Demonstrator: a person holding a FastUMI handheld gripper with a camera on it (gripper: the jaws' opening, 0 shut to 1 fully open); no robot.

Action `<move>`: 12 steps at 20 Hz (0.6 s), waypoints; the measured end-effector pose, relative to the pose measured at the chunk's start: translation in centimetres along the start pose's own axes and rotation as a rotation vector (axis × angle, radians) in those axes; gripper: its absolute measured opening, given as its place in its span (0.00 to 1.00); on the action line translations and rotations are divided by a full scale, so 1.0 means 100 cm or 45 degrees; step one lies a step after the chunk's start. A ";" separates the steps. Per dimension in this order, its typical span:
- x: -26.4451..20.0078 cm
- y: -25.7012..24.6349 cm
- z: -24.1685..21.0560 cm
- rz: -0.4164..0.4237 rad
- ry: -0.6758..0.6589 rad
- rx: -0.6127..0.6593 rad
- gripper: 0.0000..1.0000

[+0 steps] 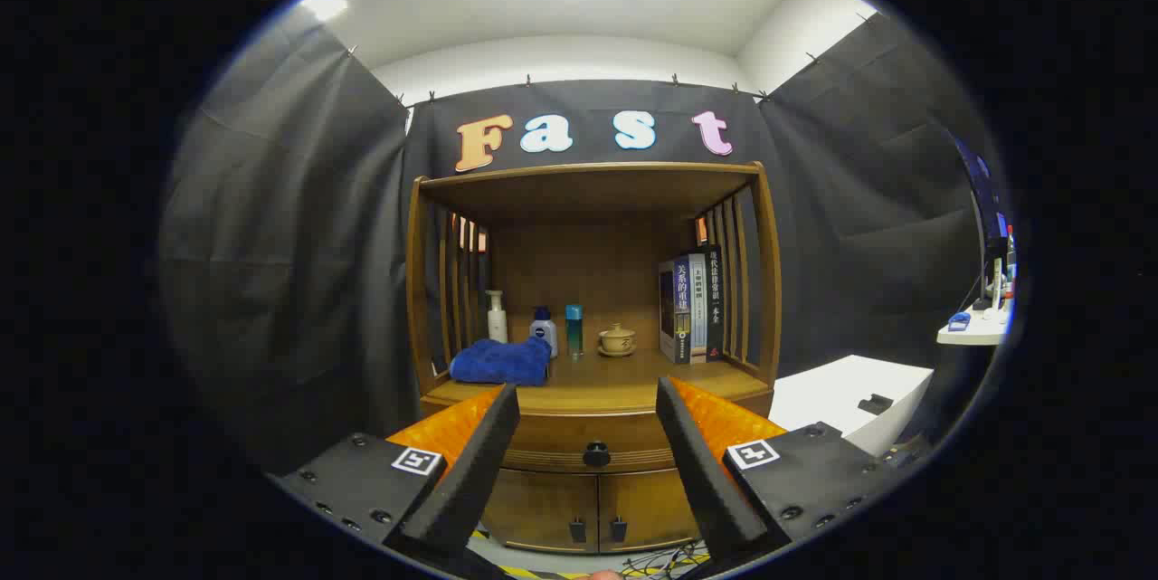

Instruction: Pull open the drawer, take out the items inside it, and place them on the countertop above the cabinet.

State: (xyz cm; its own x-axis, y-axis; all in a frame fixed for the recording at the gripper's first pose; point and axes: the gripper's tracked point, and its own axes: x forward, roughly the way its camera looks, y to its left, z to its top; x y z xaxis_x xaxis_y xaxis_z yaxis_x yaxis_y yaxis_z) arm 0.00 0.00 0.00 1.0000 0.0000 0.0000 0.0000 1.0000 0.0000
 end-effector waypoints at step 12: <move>-0.008 0.020 0.009 0.031 -0.057 -0.050 0.98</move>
State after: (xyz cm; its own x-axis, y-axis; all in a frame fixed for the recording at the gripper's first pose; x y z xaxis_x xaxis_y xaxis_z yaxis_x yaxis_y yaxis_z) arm -0.82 1.96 0.86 0.9987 0.0249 0.0442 -0.0232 0.9990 -0.0394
